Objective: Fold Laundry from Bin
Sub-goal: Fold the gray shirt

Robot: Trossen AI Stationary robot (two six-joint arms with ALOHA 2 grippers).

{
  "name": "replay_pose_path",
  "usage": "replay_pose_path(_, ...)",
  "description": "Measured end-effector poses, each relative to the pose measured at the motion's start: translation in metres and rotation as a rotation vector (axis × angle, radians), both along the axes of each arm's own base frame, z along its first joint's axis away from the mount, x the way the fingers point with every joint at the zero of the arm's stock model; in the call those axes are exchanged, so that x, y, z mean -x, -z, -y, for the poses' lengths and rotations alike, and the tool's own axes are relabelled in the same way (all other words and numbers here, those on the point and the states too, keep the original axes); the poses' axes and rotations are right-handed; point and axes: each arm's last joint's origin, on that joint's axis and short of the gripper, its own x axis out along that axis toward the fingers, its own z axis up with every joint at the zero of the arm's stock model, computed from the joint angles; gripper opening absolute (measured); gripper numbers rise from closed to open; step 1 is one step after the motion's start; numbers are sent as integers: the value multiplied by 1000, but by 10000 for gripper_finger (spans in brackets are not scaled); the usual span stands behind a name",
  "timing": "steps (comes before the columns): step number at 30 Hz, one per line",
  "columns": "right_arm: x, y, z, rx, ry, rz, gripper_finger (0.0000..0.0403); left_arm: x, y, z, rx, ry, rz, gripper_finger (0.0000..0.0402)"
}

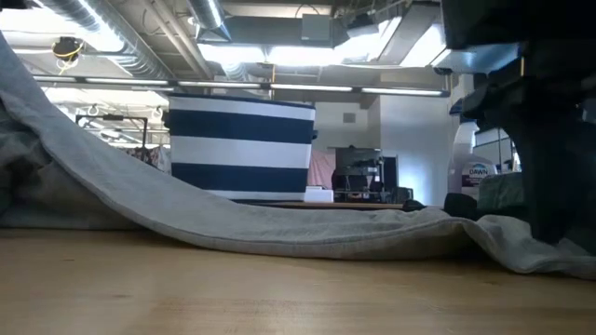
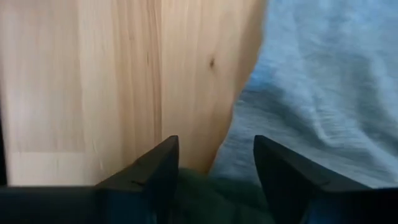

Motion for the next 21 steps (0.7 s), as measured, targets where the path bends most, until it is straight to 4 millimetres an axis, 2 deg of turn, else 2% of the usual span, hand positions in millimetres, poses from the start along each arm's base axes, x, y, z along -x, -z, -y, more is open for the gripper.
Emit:
replay_pose_path(8,-2,8,0,13,27,-16,162,-1,0,1,13,1,3,0)
replay_pose_path(21,-5,8,5,31,79,6,156,-1,0,1,14,1,3,0)
